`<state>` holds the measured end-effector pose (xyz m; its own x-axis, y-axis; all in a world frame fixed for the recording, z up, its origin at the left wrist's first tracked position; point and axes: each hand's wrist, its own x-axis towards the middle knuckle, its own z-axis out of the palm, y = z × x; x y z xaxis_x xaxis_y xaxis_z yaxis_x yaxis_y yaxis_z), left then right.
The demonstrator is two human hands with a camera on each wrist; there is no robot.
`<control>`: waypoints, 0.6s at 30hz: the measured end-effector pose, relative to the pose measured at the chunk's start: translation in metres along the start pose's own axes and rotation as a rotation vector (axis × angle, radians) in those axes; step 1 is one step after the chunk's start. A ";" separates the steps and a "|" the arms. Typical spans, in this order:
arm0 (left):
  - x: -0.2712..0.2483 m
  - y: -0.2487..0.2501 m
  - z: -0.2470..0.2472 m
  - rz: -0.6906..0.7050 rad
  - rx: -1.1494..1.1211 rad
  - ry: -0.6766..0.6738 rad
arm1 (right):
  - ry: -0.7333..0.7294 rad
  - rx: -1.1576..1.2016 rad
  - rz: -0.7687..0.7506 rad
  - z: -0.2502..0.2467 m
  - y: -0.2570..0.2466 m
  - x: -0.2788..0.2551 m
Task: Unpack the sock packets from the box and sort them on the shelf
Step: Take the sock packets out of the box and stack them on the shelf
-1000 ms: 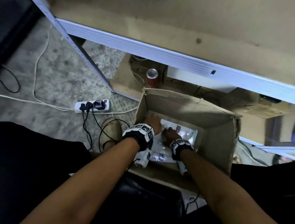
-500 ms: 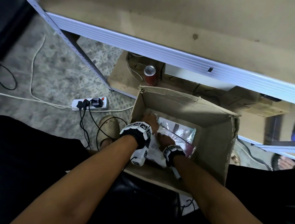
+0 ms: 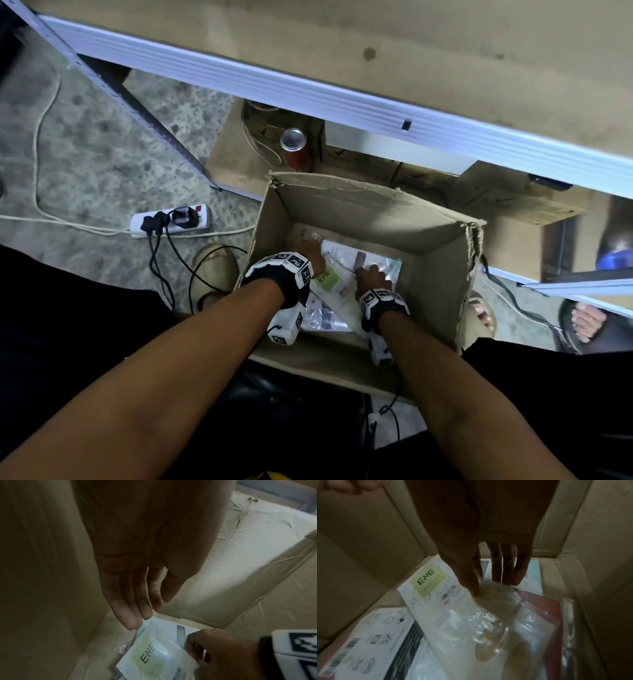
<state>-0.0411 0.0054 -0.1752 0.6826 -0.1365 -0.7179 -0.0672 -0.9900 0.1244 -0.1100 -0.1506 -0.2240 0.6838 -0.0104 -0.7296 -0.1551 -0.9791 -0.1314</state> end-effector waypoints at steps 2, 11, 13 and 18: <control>0.005 -0.002 0.004 -0.012 -0.013 -0.028 | -0.022 -0.017 -0.006 0.001 0.006 0.000; 0.011 -0.033 0.049 -0.098 0.045 -0.195 | -0.048 0.193 0.035 -0.004 0.011 -0.011; 0.011 -0.035 0.058 -0.058 0.117 -0.206 | -0.060 0.198 0.034 -0.004 0.014 -0.014; 0.016 -0.040 0.072 -0.044 0.250 -0.288 | -0.019 0.234 0.045 -0.011 0.019 -0.021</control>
<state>-0.0803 0.0403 -0.2410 0.4589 -0.0632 -0.8862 -0.2418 -0.9687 -0.0562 -0.1199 -0.1708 -0.2038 0.6592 -0.0469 -0.7505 -0.3477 -0.9040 -0.2489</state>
